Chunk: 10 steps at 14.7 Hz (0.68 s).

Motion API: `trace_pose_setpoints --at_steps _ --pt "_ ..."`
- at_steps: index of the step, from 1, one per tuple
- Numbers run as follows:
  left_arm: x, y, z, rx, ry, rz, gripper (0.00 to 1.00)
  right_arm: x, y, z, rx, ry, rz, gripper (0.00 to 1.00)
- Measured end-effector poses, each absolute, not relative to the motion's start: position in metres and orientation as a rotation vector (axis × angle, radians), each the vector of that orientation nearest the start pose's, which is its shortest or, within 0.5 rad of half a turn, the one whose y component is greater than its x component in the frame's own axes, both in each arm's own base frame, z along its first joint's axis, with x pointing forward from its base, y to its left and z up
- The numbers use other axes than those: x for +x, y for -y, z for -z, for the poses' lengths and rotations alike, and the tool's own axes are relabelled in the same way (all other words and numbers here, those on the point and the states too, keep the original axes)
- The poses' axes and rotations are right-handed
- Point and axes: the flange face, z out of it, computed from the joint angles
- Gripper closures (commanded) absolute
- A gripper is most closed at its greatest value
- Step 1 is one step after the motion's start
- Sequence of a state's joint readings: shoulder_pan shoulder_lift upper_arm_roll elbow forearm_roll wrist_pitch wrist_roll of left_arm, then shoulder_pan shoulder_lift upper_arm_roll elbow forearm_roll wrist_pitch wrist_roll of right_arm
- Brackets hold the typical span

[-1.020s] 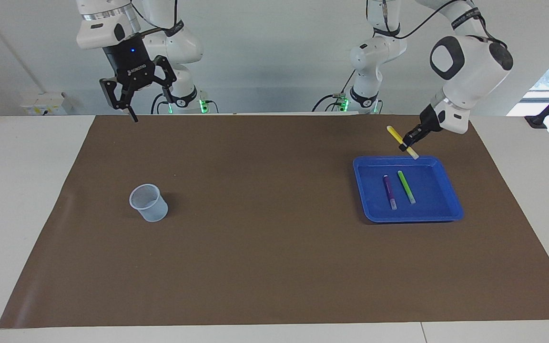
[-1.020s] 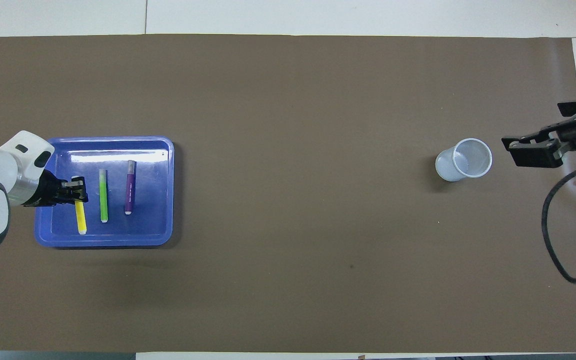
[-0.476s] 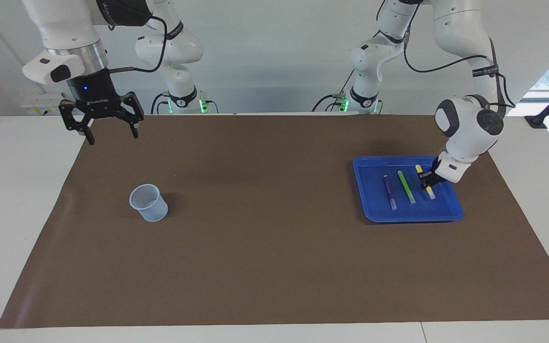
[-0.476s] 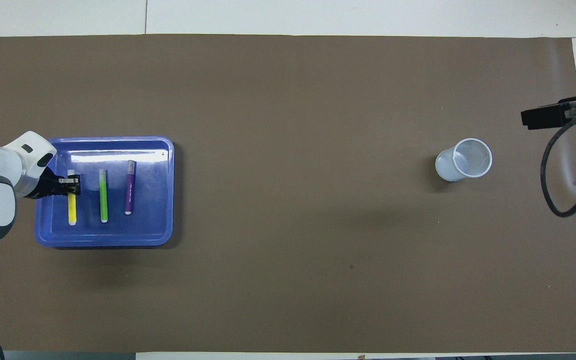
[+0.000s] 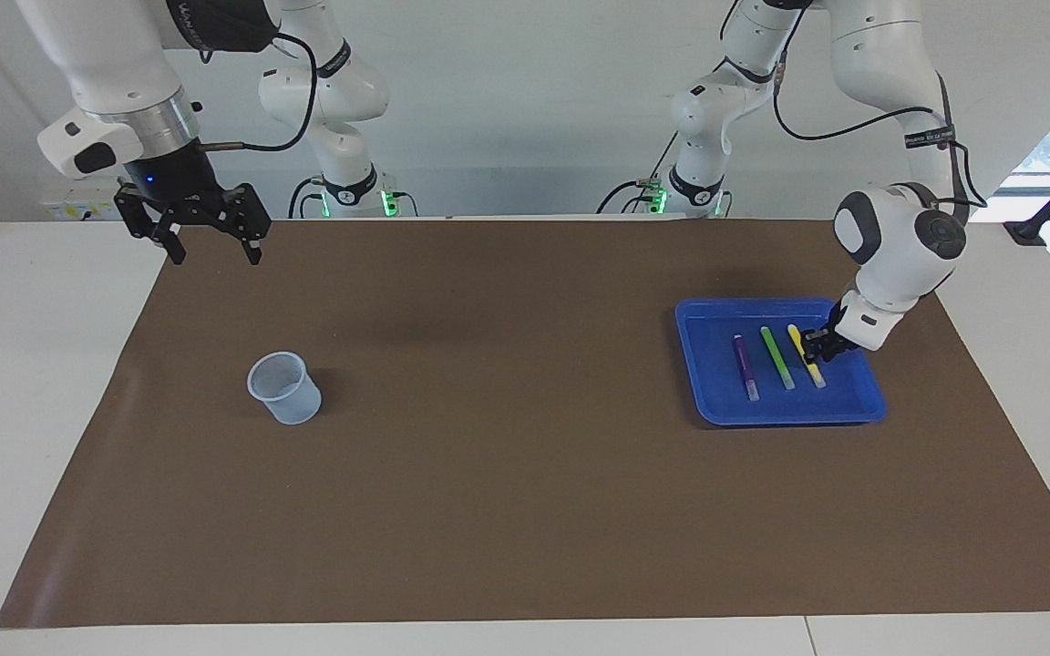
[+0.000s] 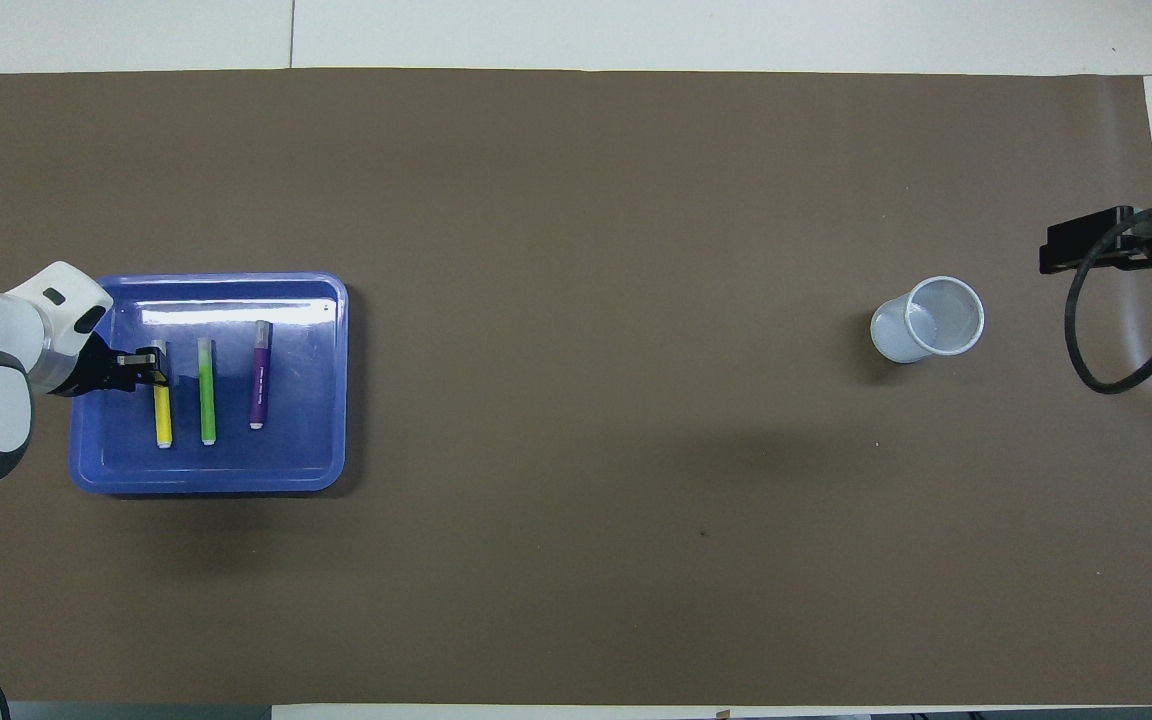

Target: Right arm passes pens to left for tray arrangement

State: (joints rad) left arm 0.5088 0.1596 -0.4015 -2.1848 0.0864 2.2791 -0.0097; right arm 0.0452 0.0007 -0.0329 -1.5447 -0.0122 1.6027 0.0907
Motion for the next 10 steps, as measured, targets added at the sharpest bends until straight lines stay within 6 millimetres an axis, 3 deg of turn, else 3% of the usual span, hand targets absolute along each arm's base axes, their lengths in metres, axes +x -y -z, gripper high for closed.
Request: trace_pose_setpoints --at_steps 6,8,10 --pt "0.544 -0.062 -0.321 -3.139 0.095 -0.067 0.00 0.551 -0.004 -0.634 -3.146 -0.236 -0.021 0.00" --pt "0.551 -0.060 -0.332 -3.138 0.089 -0.075 0.00 0.550 0.001 -0.634 -3.145 -0.259 -0.031 0.00" --pt "0.562 -0.053 -0.355 -3.134 0.066 -0.104 0.00 0.549 0.007 -0.633 -3.143 -0.277 -0.041 0.00"
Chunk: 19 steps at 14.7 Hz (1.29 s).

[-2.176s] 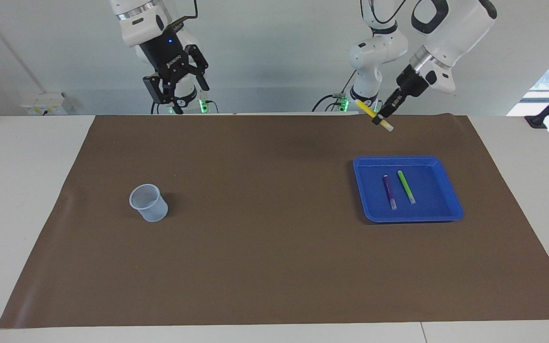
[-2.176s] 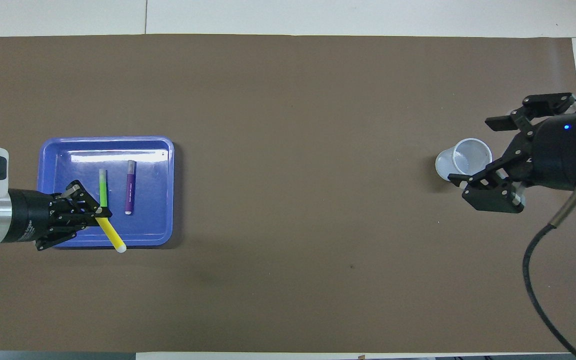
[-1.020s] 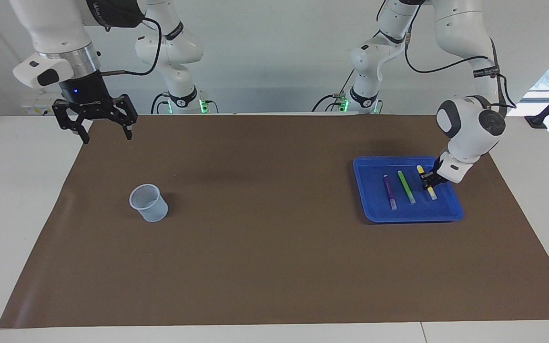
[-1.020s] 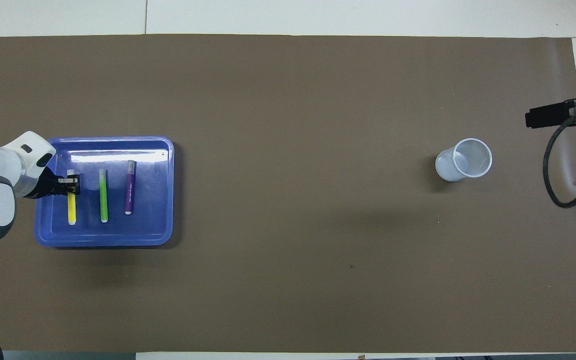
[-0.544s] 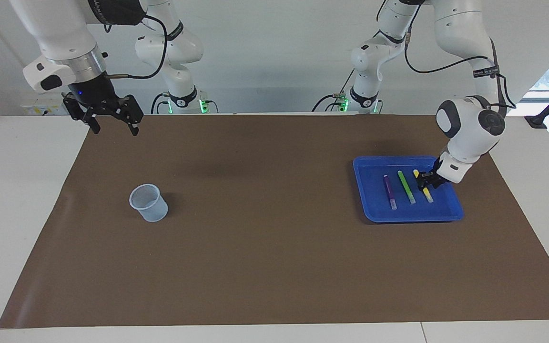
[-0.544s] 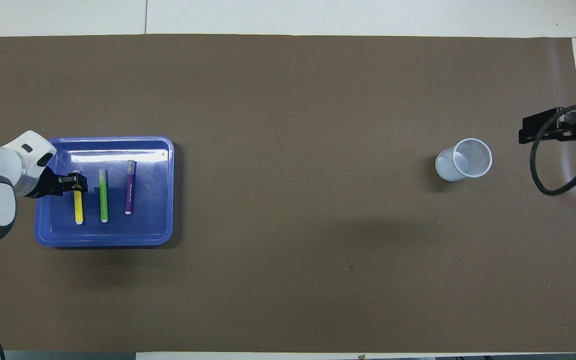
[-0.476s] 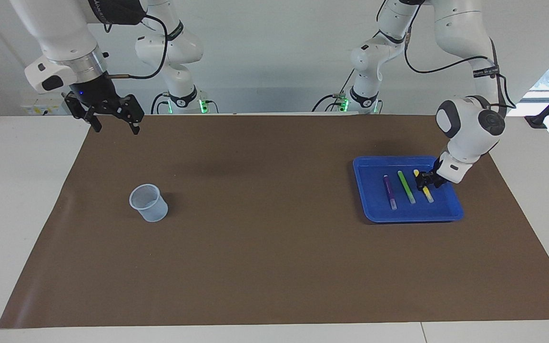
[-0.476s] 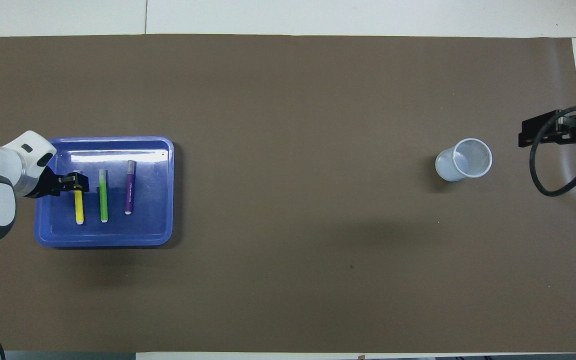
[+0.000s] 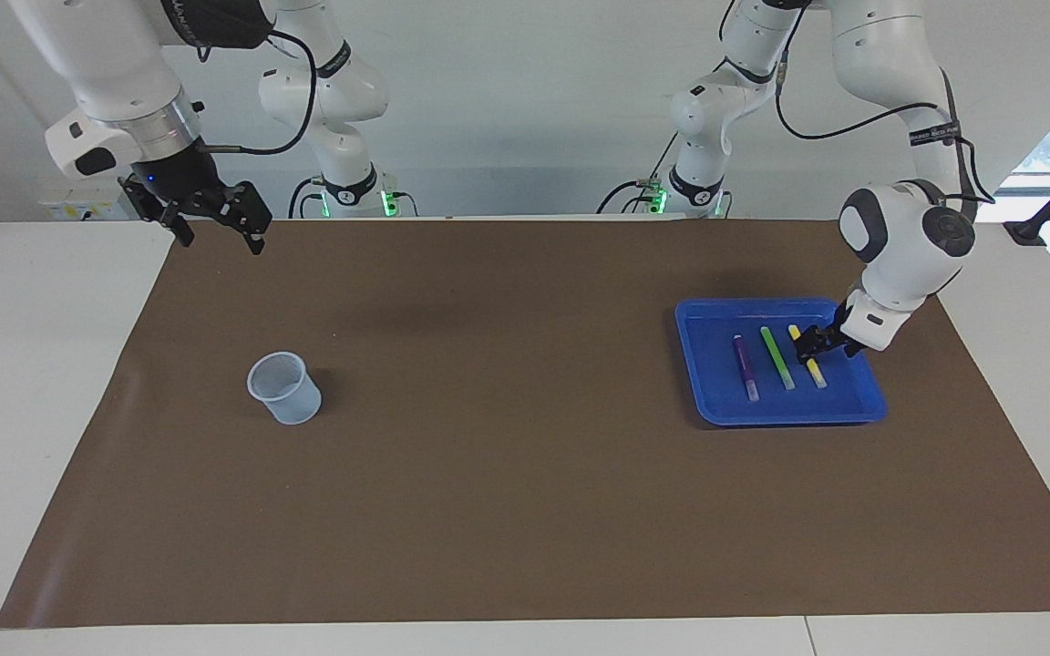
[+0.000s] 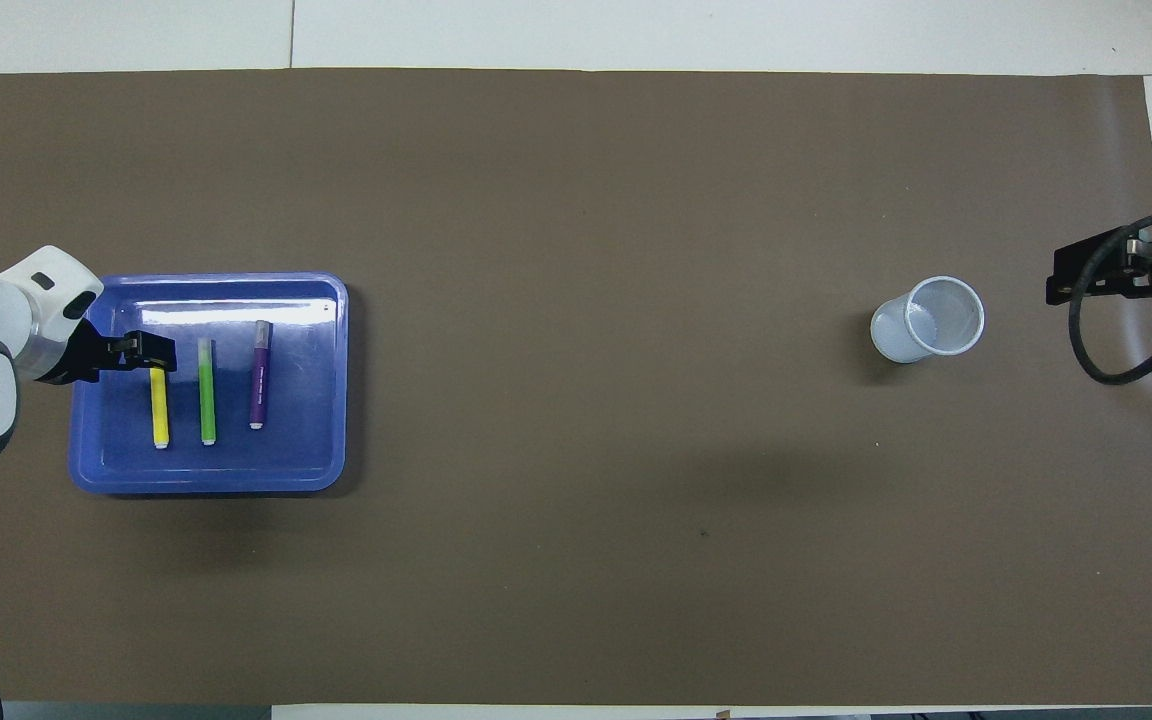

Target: Right arm passes pens to left for tray arrangement

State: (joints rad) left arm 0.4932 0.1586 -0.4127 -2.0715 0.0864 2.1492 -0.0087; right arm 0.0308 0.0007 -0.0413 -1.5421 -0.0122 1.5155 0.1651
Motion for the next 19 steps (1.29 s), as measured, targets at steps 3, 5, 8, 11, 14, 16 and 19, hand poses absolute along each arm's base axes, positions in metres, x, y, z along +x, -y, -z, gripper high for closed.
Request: trace_pose_setpoints --at_steps 3,5,8,11,14,16,19 --pt "0.577 -0.023 -0.405 -3.119 0.054 -0.147 0.00 0.547 0.012 -0.632 -3.143 -0.291 -0.068 0.00" --pt "0.580 -0.003 -0.437 -3.103 0.089 -0.176 0.00 0.546 0.013 -0.632 -3.142 -0.295 -0.073 0.00" --pt "0.573 0.020 -0.487 -3.077 0.075 -0.170 0.00 0.545 0.011 -0.632 -3.143 -0.289 -0.071 0.00" --pt "0.544 0.040 -0.532 -3.056 0.059 -0.185 0.00 0.545 0.009 -0.633 -3.143 -0.284 -0.071 0.00" --pt "0.513 0.057 -0.562 -3.035 0.032 -0.260 0.00 0.545 0.003 -0.633 -3.145 -0.265 -0.071 0.00" --pt "0.499 0.055 -0.577 -3.055 0.036 -0.334 0.00 0.545 0.001 -0.632 -3.146 -0.252 -0.071 0.00" --pt "0.500 0.042 -0.586 -3.103 0.063 -0.344 0.00 0.545 0.001 -0.632 -3.147 -0.246 -0.073 0.00"
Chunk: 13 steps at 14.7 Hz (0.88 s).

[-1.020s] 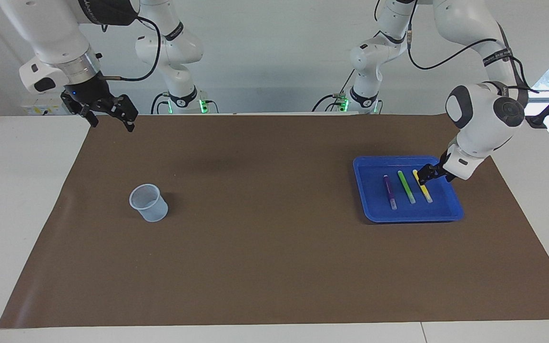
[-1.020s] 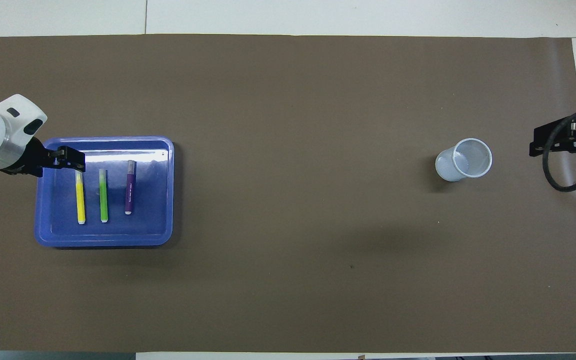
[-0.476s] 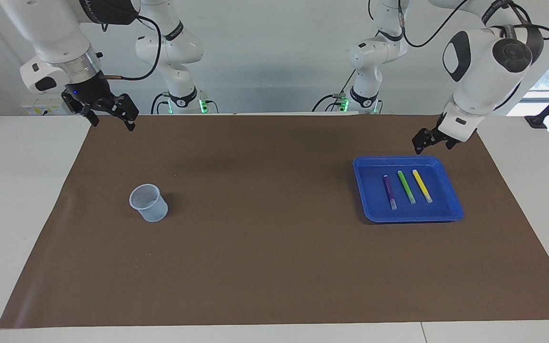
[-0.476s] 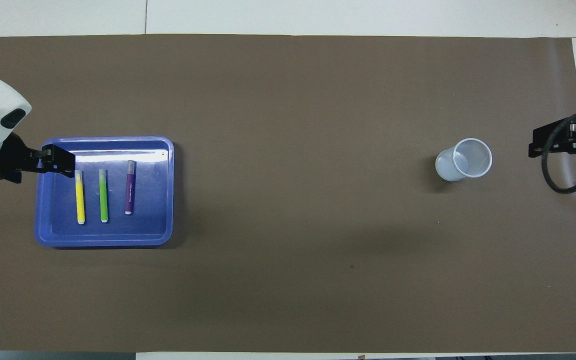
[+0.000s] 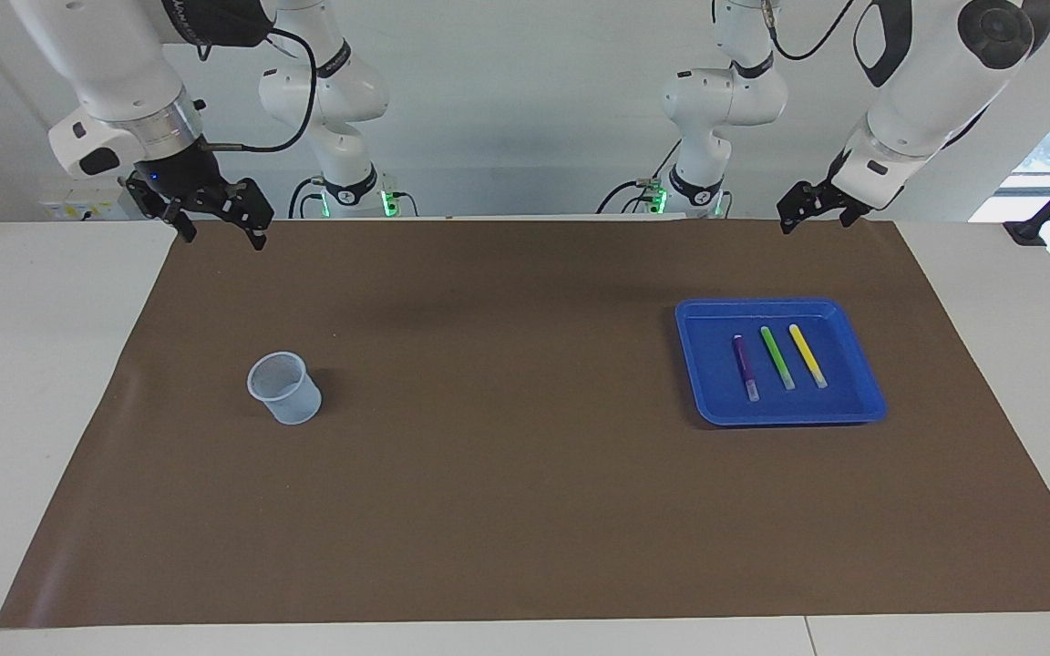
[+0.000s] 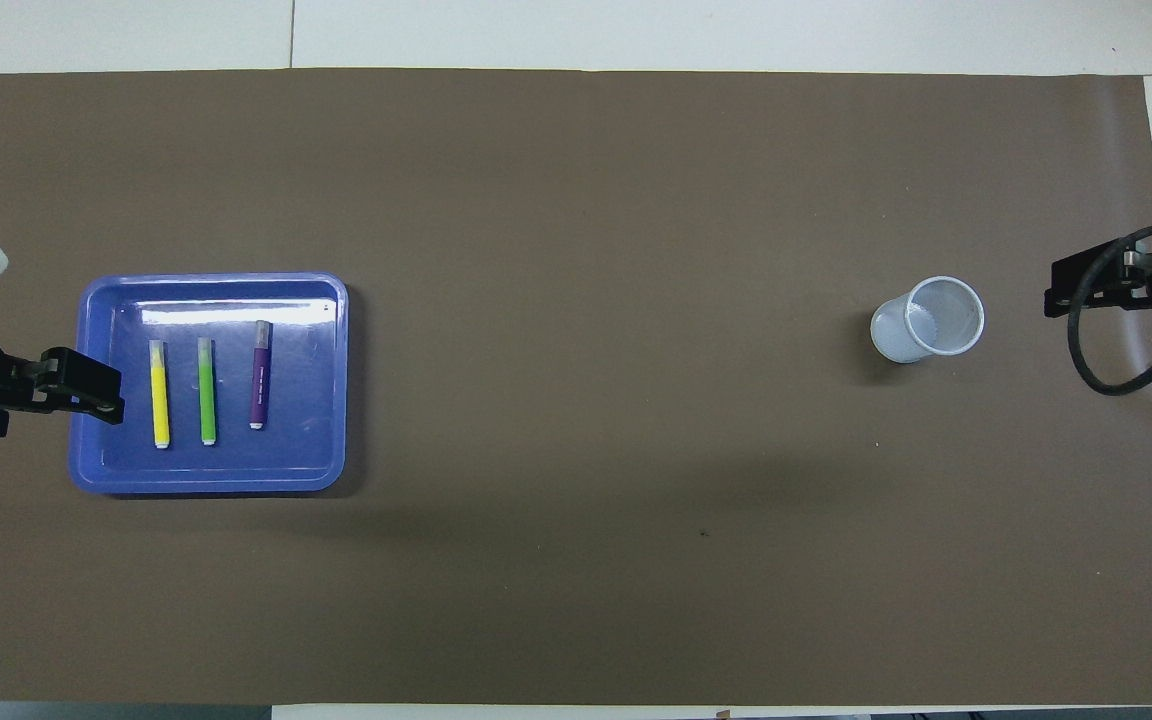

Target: Right arm passes pens to left for tray arrangement

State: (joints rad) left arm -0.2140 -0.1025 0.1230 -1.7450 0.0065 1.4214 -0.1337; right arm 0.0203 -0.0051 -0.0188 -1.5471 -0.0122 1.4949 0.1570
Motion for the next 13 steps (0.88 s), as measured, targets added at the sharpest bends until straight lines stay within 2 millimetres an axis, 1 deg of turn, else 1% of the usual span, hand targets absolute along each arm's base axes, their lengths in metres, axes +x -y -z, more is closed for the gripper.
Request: trace_pose_setpoints --at_steps 2,3,5,6,7,11,13 --pt "0.507 0.043 -0.590 -3.119 0.063 -0.285 0.00 0.545 0.001 -0.632 -3.147 -0.246 -0.073 0.00" --pt "0.512 0.049 -0.595 -3.122 0.050 -0.259 0.00 0.545 0.001 -0.632 -3.147 -0.246 -0.073 0.00" --pt "0.519 0.067 -0.612 -3.121 0.011 -0.217 0.00 0.545 0.001 -0.632 -3.147 -0.246 -0.073 0.00" --pt "0.520 0.074 -0.618 -3.118 -0.002 -0.217 0.00 0.545 0.001 -0.632 -3.147 -0.246 -0.073 0.00" --pt "0.520 0.078 -0.620 -3.114 -0.009 -0.232 0.00 0.545 0.001 -0.632 -3.147 -0.246 -0.073 0.00" --pt "0.523 0.081 -0.604 -3.103 -0.015 -0.282 0.00 0.545 0.001 -0.632 -3.147 -0.246 -0.074 0.00" --pt "0.525 0.082 -0.604 -3.104 -0.018 -0.279 0.00 0.545 0.001 -0.632 -3.147 -0.246 -0.074 0.00"
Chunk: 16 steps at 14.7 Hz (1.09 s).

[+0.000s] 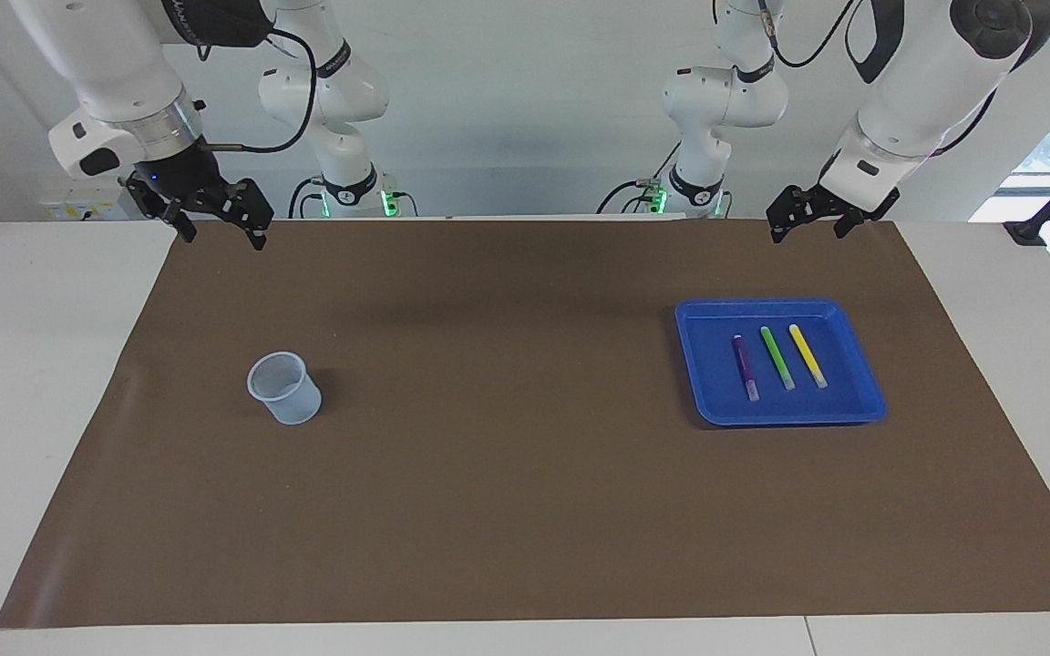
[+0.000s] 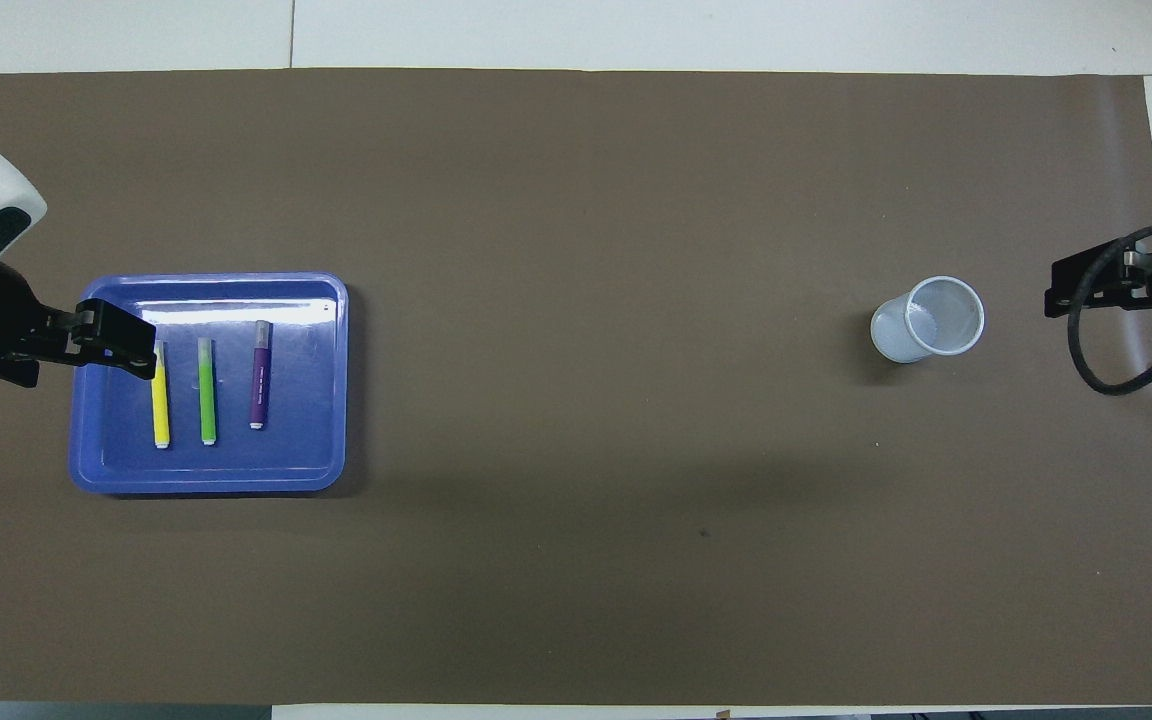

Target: Right arm passes pens to left for tray arrangement

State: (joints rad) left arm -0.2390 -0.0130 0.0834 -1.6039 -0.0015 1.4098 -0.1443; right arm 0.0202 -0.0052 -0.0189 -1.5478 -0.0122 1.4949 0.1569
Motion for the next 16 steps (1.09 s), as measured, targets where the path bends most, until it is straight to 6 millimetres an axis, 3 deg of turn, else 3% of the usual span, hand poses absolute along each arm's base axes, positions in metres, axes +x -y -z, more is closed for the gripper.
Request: trace_pose_setpoints --at_steps 4,16 --pt "0.5258 0.0818 -0.6149 -3.155 -0.007 -0.256 0.00 0.5452 0.0007 -0.6315 -3.147 -0.246 -0.074 0.00" --pt "0.5261 0.0788 -0.6166 -3.131 -0.003 -0.243 0.00 0.5452 0.0008 -0.6314 -3.147 -0.247 -0.074 0.00"
